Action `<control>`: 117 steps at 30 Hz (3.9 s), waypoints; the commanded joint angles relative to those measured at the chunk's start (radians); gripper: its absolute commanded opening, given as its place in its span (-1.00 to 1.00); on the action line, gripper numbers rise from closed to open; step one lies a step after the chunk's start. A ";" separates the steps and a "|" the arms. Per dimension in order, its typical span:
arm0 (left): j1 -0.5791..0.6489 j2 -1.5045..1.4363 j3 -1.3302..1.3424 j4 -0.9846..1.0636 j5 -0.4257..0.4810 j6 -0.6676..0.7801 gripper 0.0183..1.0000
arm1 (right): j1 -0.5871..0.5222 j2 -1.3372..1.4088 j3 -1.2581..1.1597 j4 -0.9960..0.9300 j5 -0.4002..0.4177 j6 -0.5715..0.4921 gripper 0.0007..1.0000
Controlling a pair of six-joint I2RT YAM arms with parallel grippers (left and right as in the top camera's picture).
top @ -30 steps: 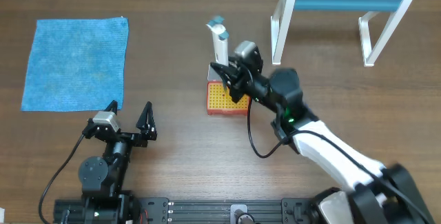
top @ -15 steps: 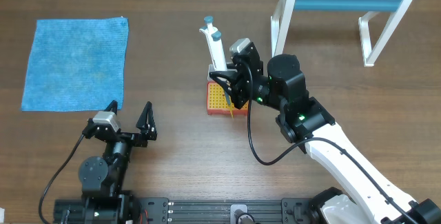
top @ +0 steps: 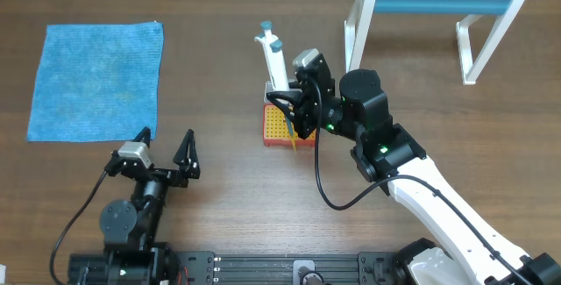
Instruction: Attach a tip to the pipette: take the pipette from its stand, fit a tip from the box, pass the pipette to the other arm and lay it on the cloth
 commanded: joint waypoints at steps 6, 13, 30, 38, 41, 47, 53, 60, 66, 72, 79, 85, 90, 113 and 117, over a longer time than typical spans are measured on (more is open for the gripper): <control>-0.002 -0.001 0.000 -0.015 0.319 -0.937 0.94 | 0.002 -0.005 0.016 0.013 -0.077 0.229 -0.84; -0.002 -0.001 0.000 0.070 0.201 -0.967 0.93 | 0.004 -0.005 0.016 0.019 -0.110 0.244 -0.84; -0.002 0.706 0.266 0.608 0.411 -0.927 0.94 | 0.003 -0.005 0.016 0.019 -0.124 0.246 -0.84; -0.003 1.297 0.722 0.641 1.035 -0.853 0.94 | 0.003 -0.005 0.016 0.020 -0.125 0.247 -0.84; -0.022 1.402 0.792 0.740 1.077 -0.851 0.94 | 0.003 -0.005 0.016 0.020 -0.132 0.270 -0.84; -0.127 1.442 0.805 1.032 1.073 -0.850 0.94 | 0.003 -0.005 0.016 0.019 -0.192 0.331 -0.84; -0.193 1.448 0.805 1.039 1.086 -0.815 0.93 | 0.003 -0.005 0.016 0.020 -0.243 0.360 -0.84; -0.201 1.456 0.805 1.035 1.091 -0.798 0.93 | 0.003 -0.005 0.016 0.058 -0.304 0.371 -0.84; -0.206 1.456 0.805 1.035 1.093 -0.798 -0.18 | 0.003 -0.005 0.016 0.058 -0.314 0.386 -0.84; -0.222 1.456 0.805 1.035 1.070 -0.798 -0.98 | 0.003 -0.005 0.016 0.058 -0.391 0.386 -0.84; -0.221 1.457 0.805 0.995 1.004 -0.797 -0.98 | -0.002 -0.005 0.015 0.056 -0.385 0.384 0.52; -0.115 1.457 0.804 0.575 0.901 -0.610 -0.97 | -0.089 -0.005 0.013 0.053 -0.430 0.297 0.53; 0.043 1.457 0.804 0.248 0.782 -0.550 -0.98 | -0.246 -0.005 0.013 -0.037 -0.577 0.282 0.53; 0.436 1.863 1.950 -1.401 -0.266 0.367 -0.99 | -0.351 -0.005 0.013 -0.154 -0.536 0.241 0.53; 0.440 2.096 2.221 -1.420 -0.312 0.427 -0.99 | -0.349 -0.005 0.013 -0.169 -0.536 0.277 0.53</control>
